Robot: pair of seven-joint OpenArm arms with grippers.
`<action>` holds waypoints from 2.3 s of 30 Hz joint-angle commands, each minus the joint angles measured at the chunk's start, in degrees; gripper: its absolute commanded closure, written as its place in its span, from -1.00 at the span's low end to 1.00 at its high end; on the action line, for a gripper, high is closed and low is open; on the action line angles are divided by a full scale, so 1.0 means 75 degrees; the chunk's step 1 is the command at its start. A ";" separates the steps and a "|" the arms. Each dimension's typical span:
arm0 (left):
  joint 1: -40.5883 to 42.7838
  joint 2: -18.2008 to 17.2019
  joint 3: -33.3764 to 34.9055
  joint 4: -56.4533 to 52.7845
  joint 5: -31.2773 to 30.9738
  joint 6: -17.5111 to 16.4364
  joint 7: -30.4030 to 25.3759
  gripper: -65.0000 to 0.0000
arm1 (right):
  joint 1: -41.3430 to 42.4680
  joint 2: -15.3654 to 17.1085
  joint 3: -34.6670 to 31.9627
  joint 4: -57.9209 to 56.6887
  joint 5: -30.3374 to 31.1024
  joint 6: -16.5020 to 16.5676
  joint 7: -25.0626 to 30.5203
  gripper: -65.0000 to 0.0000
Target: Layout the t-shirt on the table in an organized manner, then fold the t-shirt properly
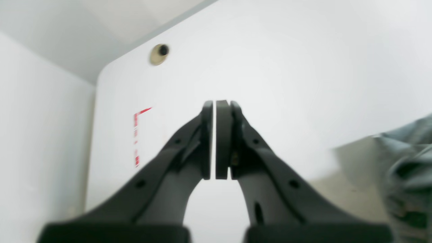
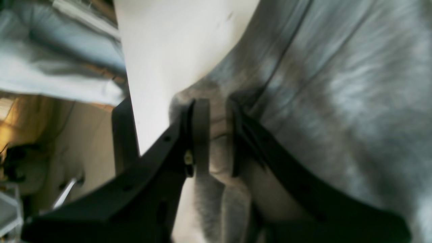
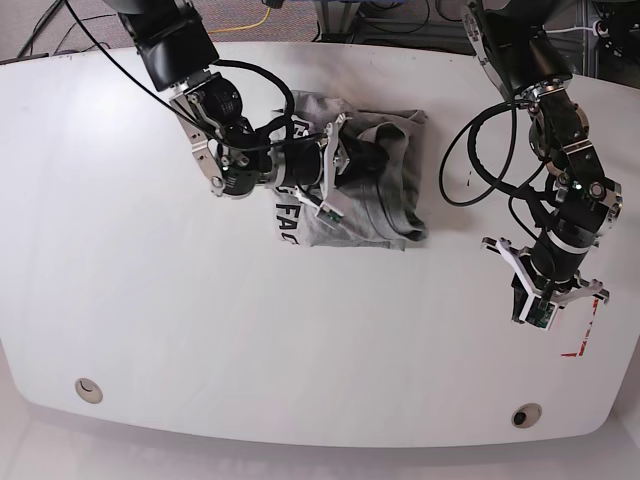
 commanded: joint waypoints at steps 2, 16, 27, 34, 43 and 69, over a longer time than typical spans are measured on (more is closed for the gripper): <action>-0.0147 -0.0057 -0.0007 0.0146 -0.0084 0.0030 -0.0161 1.00 | 0.0415 -0.0140 -0.0476 -0.0612 -0.0236 0.0035 0.0742 0.76; -0.0135 0.0107 0.0227 0.0193 -0.0096 0.0030 -0.0138 1.00 | 0.0615 -0.0163 0.0673 0.1545 0.0069 -0.0351 -0.0442 0.76; 0.0580 0.0236 0.1751 0.0193 -0.0143 0.0030 -0.0126 1.00 | 0.1306 0.0189 0.2056 0.1967 -0.0072 -0.0351 -0.1028 0.76; 0.1424 0.0201 0.2677 0.0439 -0.0131 0.0030 -0.0126 1.00 | 0.1588 0.0599 0.2067 0.1826 -0.0951 -0.0234 -0.0559 0.76; 0.2315 0.0213 0.3345 0.0580 -0.0143 0.0030 -0.0126 1.00 | 0.1541 0.0423 0.2103 0.0841 -0.2018 0.0264 0.0074 0.77; 0.3323 -0.0596 0.3627 -0.0217 -0.0072 0.0030 -0.0126 1.00 | 0.0099 0.0130 0.2114 -0.1128 -0.3600 0.0264 0.2887 0.77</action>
